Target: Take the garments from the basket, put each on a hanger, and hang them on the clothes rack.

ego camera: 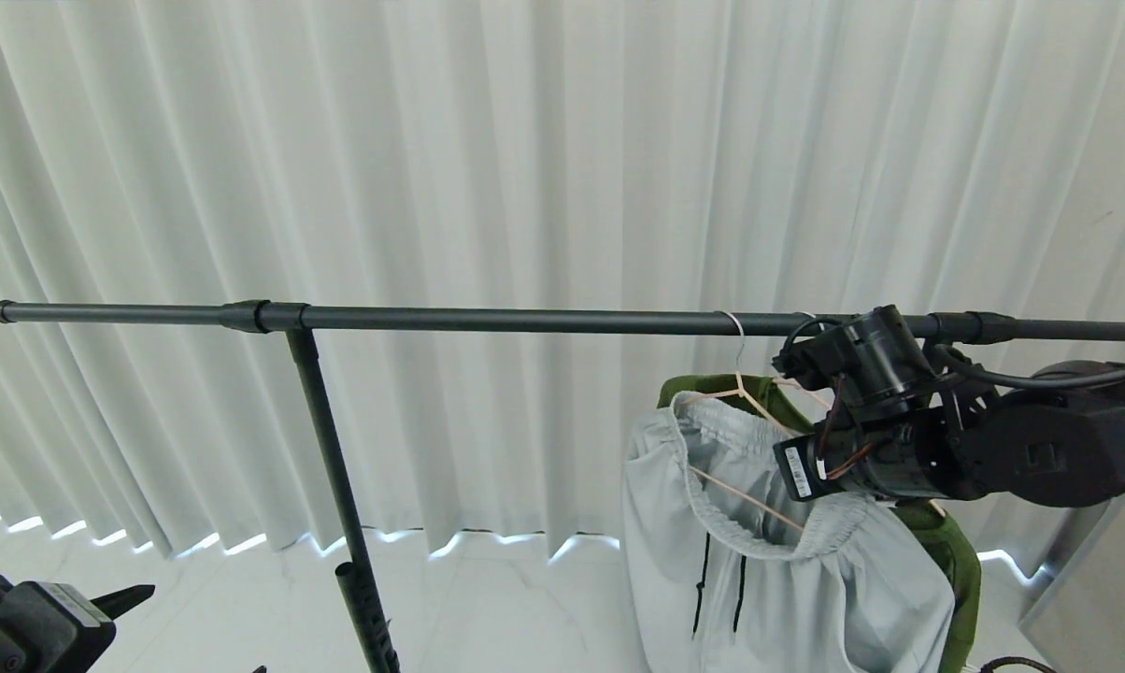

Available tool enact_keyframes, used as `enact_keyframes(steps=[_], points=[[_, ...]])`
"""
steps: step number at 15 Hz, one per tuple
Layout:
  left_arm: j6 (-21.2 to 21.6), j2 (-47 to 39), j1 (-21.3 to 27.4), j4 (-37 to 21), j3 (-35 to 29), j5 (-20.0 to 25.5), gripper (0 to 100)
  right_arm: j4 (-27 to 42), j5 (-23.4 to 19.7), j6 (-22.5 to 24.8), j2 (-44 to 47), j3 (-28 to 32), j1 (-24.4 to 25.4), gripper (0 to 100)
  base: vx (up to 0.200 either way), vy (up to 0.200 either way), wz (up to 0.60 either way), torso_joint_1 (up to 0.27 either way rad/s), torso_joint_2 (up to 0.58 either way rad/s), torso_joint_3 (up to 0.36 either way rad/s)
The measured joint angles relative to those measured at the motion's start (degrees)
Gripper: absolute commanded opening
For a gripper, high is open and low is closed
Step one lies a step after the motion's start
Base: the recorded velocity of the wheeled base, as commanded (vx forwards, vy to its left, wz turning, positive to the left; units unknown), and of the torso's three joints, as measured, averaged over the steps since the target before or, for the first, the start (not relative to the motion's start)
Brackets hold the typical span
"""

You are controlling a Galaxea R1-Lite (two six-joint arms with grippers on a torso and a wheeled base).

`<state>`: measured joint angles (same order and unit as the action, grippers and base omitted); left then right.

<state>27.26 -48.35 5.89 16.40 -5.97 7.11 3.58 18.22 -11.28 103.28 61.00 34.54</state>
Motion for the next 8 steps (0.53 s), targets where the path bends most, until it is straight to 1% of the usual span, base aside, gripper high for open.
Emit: enact_keyframes(steps=[4, 8], points=[[-0.1, 1.0, 0.0, 0.0, 0.8, 0.0, 100, 0.1, -0.1, 0.0, -1.8, -0.3, 0.0, 100, 0.0, 0.0, 0.0, 0.0, 0.0, 0.0], [-0.3, 0.9, -0.4, 0.0, 1.1, -0.4, 100, 0.6, -0.2, 0.2, -9.3, -1.8, 0.2, 100, 0.0, 0.0, 0.0, 0.0, 0.0, 0.0]])
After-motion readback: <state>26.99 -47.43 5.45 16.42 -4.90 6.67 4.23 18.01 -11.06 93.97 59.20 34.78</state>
